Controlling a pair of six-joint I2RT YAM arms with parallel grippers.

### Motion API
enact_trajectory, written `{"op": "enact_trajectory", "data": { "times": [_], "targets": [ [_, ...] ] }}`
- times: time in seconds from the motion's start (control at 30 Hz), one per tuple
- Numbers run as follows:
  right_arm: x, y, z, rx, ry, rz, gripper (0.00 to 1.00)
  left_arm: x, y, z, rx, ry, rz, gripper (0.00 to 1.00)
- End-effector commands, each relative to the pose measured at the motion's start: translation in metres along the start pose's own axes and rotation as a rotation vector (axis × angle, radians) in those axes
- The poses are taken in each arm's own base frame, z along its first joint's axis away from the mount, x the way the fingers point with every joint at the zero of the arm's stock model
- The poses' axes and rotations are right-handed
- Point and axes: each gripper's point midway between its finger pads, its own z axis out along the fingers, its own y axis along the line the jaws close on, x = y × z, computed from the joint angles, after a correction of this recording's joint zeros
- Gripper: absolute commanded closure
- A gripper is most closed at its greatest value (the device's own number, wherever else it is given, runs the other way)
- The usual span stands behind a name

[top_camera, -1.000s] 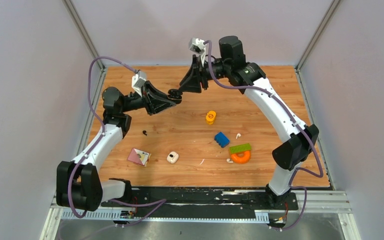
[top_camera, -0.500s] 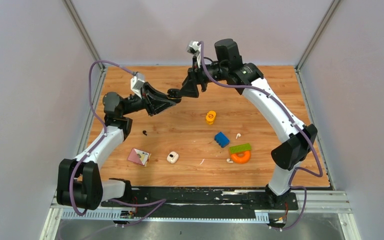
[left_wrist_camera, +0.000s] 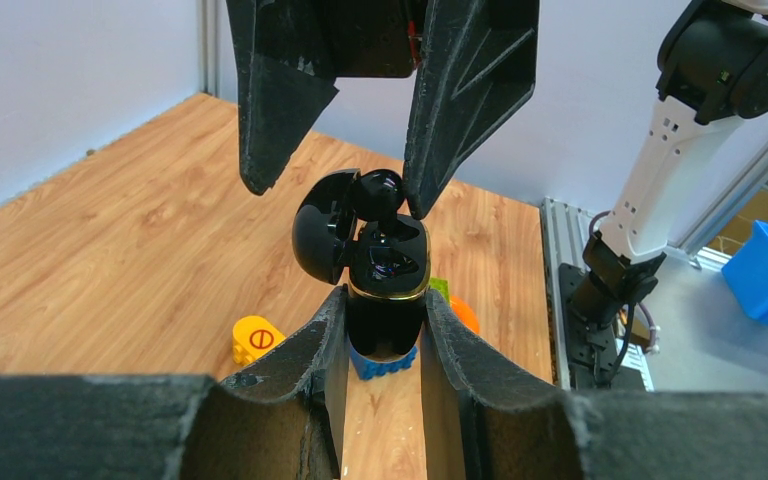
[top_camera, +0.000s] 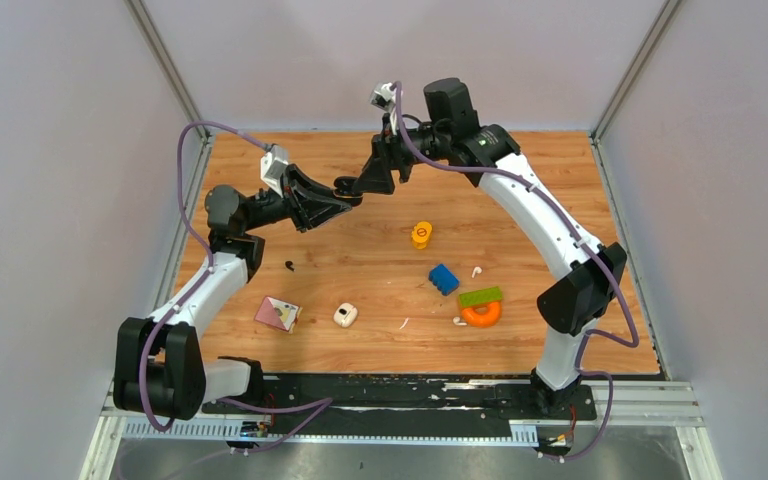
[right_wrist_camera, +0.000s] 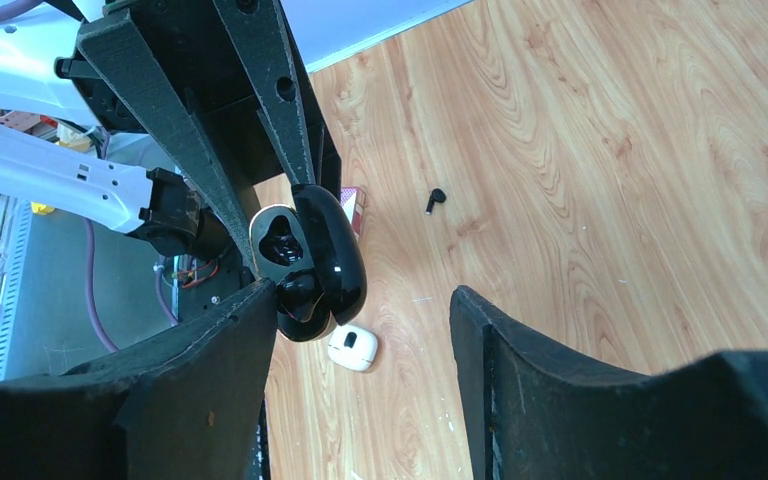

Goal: Insert the wireless bluetooth earbuds into the charging case
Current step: Adjust the right earbud in the right side groove of the charging case.

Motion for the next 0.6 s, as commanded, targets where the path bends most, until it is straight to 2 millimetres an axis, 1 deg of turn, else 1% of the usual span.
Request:
{"op": "enact_trajectory", "data": {
  "times": [0.0,0.13,0.2,0.3,0.33,0.43,0.5,0.57],
  "targets": [
    [-0.02,0.008,-0.008,-0.016,-0.043,-0.032,0.36,-0.011,-0.008,0.001,0.014,-0.027,0.052,1.0],
    [-0.015,0.013,-0.014,-0.069,-0.04,-0.035,0.34,-0.012,-0.008,0.001,0.013,-0.029,0.05,1.0],
    [-0.015,0.02,-0.015,-0.11,-0.039,-0.063,0.29,-0.012,-0.007,0.001,0.009,-0.03,0.049,1.0],
    [-0.022,0.035,-0.023,-0.182,-0.057,-0.119,0.28,-0.011,-0.007,0.001,0.007,-0.03,0.047,1.0],
    [-0.024,0.036,-0.026,-0.18,-0.062,-0.13,0.28,-0.011,-0.006,0.001,0.006,-0.028,0.046,1.0],
    [-0.031,0.03,-0.037,-0.137,-0.08,-0.146,0.35,-0.009,-0.007,0.0,0.007,-0.026,0.044,1.0],
    [-0.035,0.03,-0.044,-0.122,-0.087,-0.196,0.43,-0.008,-0.008,0.0,0.007,-0.025,0.042,1.0],
    [-0.034,0.035,-0.047,-0.133,-0.081,-0.25,0.56,-0.007,-0.008,-0.001,0.008,-0.023,0.041,1.0]
  ]
}}
